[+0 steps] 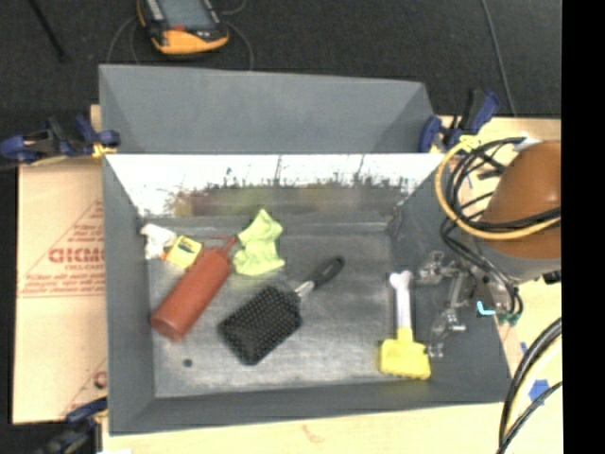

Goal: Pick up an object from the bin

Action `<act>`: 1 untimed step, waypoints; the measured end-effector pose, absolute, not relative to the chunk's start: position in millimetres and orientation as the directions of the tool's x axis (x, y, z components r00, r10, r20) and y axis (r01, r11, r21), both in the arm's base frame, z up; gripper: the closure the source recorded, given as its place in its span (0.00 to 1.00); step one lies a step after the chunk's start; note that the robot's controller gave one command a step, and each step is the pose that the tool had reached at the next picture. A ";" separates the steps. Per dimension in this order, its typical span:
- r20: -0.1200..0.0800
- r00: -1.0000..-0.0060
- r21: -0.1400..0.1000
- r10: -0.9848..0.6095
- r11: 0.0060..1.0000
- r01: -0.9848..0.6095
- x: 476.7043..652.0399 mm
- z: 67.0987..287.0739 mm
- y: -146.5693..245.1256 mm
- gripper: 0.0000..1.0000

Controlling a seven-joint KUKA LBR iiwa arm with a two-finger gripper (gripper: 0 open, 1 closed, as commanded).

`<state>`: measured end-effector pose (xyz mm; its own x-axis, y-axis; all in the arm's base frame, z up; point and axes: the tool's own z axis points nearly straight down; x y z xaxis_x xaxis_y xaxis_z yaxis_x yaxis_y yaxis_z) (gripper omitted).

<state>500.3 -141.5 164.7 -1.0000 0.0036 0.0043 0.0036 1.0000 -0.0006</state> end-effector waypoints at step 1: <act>-0.003 -1.000 -0.002 -0.001 1.000 -0.001 502.3 168.8 -141.0 0.00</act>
Offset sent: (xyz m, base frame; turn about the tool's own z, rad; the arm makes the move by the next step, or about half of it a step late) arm 0.0448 -0.0215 -0.0947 -0.3376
